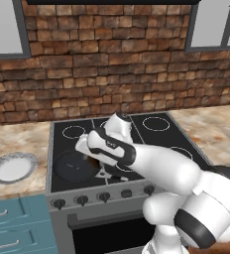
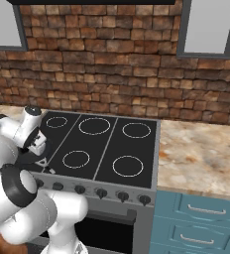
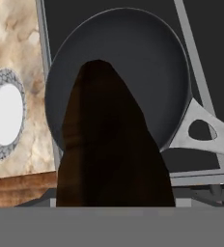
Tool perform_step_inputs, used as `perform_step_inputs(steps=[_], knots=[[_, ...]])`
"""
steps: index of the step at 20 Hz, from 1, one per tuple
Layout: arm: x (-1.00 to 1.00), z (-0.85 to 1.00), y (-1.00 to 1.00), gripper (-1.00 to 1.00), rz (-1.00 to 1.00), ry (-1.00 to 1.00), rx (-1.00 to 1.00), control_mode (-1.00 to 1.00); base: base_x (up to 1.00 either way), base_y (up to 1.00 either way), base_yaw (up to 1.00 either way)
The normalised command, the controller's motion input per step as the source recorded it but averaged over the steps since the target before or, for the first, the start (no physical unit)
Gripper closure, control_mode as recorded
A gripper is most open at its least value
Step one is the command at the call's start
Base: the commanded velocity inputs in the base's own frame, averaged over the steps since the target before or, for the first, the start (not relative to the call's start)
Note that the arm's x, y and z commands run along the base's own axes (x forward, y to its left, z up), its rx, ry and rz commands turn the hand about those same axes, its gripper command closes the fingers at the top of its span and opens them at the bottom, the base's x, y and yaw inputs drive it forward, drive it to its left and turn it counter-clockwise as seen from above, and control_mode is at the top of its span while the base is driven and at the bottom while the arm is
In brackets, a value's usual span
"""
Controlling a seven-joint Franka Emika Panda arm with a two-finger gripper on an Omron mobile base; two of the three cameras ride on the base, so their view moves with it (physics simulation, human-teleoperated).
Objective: Pick the croissant and place it on the pan. Then turn on the stove to warm the croissant.
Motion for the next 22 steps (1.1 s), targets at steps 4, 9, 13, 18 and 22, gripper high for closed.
perform_step_inputs(steps=[4,9,13,18,22], knots=[[0.10,-0.17,0.13,1.00,0.00,0.05,-0.02,-1.00,0.00,0.00,0.00],[0.12,-0.02,0.07,1.00,0.00,0.01,0.00,-1.00,0.00,0.00,0.00],[0.14,0.00,0.06,1.00,0.00,0.02,0.00,-1.00,0.00,0.00,0.00],[0.14,-0.07,0.07,1.00,0.00,0.01,-0.01,-1.00,0.00,0.00,0.00],[0.09,-0.10,0.10,1.00,0.00,0.01,-0.02,-1.00,0.00,0.00,0.00]])
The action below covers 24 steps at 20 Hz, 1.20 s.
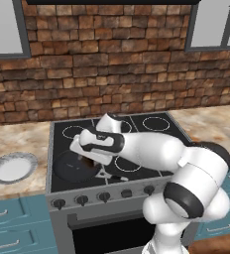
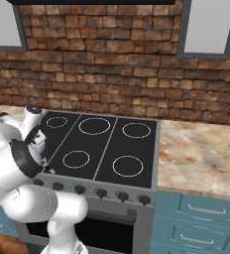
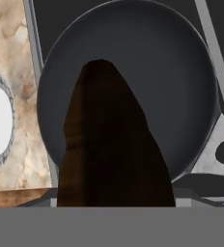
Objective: Pick the croissant and place it on the pan. Then turn on the stove to warm the croissant.
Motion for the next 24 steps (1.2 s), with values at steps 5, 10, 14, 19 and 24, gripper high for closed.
perform_step_inputs(steps=[5,10,14,19,24], knots=[[0.05,-0.15,0.13,1.00,0.00,0.01,-0.03,-1.00,0.00,0.00,0.00],[0.06,-0.13,0.08,1.00,0.00,0.00,-0.02,-1.00,0.00,0.00,0.00],[0.15,-0.09,0.00,1.00,0.00,0.00,-0.01,-1.00,0.00,0.00,0.00],[0.18,-0.11,0.01,1.00,0.00,0.00,-0.01,-1.00,0.00,0.00,0.00],[0.08,-0.14,0.26,-1.00,0.00,0.00,-0.04,-1.00,0.00,0.00,0.00]])
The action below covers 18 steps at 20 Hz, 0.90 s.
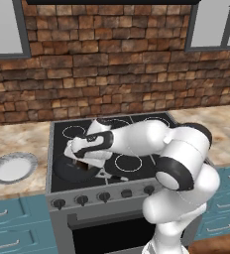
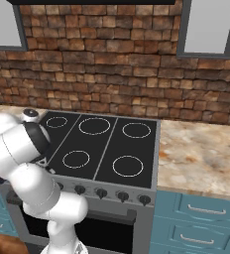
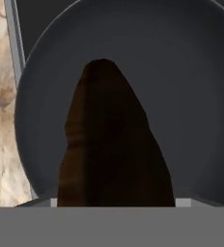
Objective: Pick the croissant and place it on the pan. Then turn on the stove to warm the croissant.
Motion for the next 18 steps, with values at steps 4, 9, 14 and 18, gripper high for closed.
perform_step_inputs(steps=[4,9,14,18], knots=[[0.01,-0.11,0.17,-1.00,0.00,0.00,-0.02,-1.00,0.00,0.00,0.00],[0.00,-0.05,0.04,-1.00,0.00,0.00,0.00,-1.00,0.00,0.00,0.00],[0.00,0.00,0.00,-1.00,0.00,0.00,0.00,-1.00,0.00,0.00,0.00],[-0.61,0.59,0.07,-1.00,0.00,-0.12,0.00,-1.00,0.00,0.00,0.00]])
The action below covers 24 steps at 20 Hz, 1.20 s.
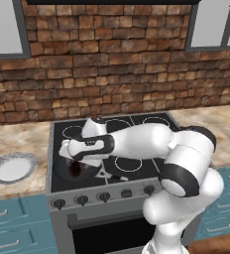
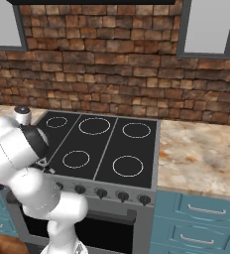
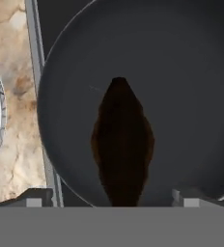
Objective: Pick the croissant and place it on the pan. Then turn on the stove to warm the croissant.
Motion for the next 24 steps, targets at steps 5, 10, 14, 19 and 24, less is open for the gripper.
perform_step_inputs(steps=[5,10,14,19,24], knots=[[-0.88,0.90,0.24,-1.00,0.03,-0.30,-0.03,-1.00,0.00,0.00,0.00],[-0.91,0.91,0.30,-1.00,0.04,-0.38,-0.09,-1.00,0.00,0.00,0.00],[-0.95,0.83,0.29,-1.00,0.05,-0.42,-0.12,-1.00,0.00,0.00,0.00],[-1.00,0.66,0.28,-1.00,0.06,-0.45,-0.12,-1.00,0.00,0.00,0.00],[-1.00,0.32,0.15,-1.00,0.04,-0.40,-0.11,-1.00,0.00,0.00,0.00]])
